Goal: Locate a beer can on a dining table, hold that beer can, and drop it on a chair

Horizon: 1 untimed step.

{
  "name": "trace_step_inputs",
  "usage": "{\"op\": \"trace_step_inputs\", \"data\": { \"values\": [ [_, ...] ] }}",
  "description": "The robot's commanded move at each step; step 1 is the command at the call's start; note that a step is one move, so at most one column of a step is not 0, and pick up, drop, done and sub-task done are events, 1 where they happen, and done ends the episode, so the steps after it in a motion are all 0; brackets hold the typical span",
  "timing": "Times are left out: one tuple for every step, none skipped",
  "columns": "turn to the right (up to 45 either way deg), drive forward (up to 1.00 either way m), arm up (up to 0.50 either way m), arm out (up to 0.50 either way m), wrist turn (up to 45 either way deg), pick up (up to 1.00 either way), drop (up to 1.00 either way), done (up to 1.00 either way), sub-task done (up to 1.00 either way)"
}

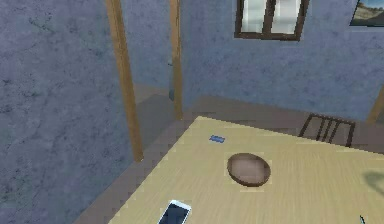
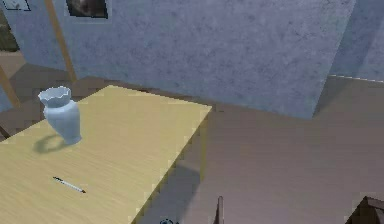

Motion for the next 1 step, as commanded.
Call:
{"op": "trace_step_inputs", "data": {
  "values": [
    [0.0,0.0,0.0,0.0,0.0,0.0,1.0,0.0,0.0]
  ]
}}
